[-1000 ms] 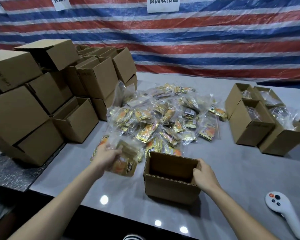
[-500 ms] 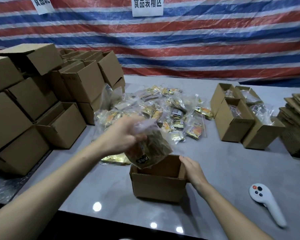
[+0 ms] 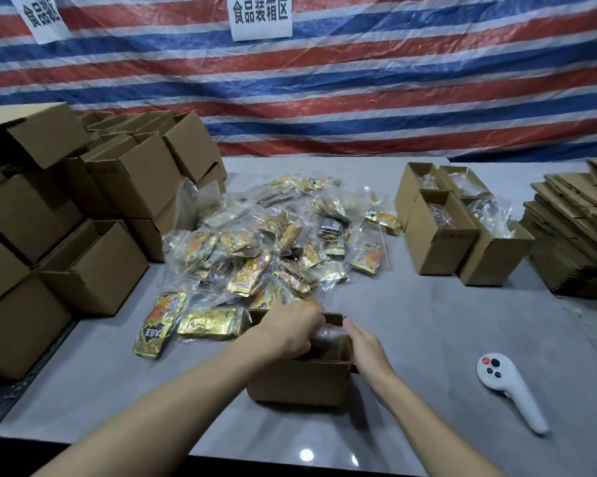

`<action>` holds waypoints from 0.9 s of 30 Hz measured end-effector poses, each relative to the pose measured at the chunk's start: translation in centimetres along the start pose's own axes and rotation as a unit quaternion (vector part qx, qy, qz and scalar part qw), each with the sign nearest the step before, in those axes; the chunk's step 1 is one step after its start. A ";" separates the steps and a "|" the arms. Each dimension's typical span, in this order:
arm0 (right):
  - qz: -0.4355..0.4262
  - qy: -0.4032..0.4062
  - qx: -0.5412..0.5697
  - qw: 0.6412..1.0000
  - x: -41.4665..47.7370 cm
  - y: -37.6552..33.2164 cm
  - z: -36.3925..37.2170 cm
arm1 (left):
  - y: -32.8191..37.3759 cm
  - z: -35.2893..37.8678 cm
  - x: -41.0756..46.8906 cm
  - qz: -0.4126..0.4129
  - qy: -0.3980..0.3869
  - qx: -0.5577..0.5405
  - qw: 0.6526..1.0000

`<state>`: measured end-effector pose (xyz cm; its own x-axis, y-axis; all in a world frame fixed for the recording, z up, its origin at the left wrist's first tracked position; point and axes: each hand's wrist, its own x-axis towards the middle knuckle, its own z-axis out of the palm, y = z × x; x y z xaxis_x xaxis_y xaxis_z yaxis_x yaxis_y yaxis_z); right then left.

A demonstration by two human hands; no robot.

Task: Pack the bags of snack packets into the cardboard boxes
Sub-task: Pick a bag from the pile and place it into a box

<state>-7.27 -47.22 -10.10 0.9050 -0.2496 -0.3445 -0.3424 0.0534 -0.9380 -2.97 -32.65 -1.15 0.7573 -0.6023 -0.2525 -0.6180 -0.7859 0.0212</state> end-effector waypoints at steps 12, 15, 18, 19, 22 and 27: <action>0.003 0.024 -0.045 0.999 1.0 -0.1 0.4 | -2.0 2.8 1.8 -0.030 0.001 -0.346 0.938; 0.000 0.031 -0.079 0.996 1.0 0.2 0.7 | -1.5 3.7 2.1 -0.081 -0.104 -0.354 0.926; -0.012 0.041 -0.136 0.990 0.7 0.4 0.8 | -0.8 4.3 2.6 -0.141 -0.167 -0.316 0.923; -0.013 0.043 -0.135 0.990 0.6 0.6 0.7 | -0.7 4.3 2.8 -0.151 -0.171 -0.301 0.926; -0.012 0.028 -0.102 0.994 0.3 0.9 0.3 | -0.2 3.8 2.6 -0.156 -0.116 -0.162 0.967; 0.013 0.008 -0.128 0.992 0.8 1.0 0.0 | -1.1 2.6 0.3 -0.131 0.030 -0.236 0.962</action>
<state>-6.91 -47.39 -11.29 0.8911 -0.2677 -0.3665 -0.4211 -0.1863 -0.8877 -2.61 -31.57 -3.80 0.8942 -0.3698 -0.2524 -0.2498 -0.8799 0.4041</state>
